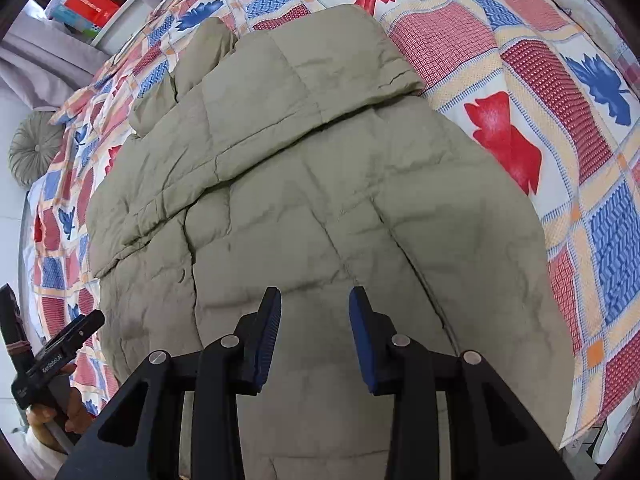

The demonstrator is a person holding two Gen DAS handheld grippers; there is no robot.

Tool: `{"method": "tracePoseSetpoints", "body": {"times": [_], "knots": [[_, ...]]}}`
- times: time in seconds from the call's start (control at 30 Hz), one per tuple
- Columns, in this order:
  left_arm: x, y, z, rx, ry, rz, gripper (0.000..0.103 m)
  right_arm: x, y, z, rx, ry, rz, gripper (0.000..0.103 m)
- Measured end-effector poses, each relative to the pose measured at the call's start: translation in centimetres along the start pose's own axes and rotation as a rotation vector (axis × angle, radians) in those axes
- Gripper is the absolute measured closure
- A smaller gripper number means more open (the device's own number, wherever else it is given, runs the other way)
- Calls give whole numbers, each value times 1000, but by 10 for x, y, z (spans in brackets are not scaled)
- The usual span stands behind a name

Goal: Fold large clothes

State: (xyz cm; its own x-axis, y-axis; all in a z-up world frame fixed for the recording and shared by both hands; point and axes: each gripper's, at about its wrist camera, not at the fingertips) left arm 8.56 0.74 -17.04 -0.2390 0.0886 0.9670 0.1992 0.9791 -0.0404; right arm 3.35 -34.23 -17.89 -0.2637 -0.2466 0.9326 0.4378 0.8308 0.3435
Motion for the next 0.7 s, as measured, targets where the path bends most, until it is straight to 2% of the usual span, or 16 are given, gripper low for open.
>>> {"method": "tracePoseSetpoints", "body": {"times": [0.17, 0.3, 0.5, 0.7], "knots": [[10, 0, 22, 4, 40, -22, 1, 8, 3, 19, -12, 25, -8, 56], [16, 1, 36, 13, 79, -24, 1, 22, 3, 33, -23, 36, -29, 43], [24, 5, 56, 13, 117, -51, 1, 37, -4, 48, -74, 61, -40, 42], [27, 6, 67, 13, 166, -2, 1, 48, -11, 59, -116, 75, -42, 40]]}}
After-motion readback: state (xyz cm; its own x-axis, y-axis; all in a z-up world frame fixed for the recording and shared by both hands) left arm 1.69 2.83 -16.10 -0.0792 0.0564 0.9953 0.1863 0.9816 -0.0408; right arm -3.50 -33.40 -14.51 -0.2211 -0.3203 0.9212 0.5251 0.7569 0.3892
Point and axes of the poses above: each gripper's, at about its wrist camera, not at the fingertips, and x roughly against the way its jaws point, y to its left, z to its underside, and after that the axes turned 6 degrees about -x, right-handed
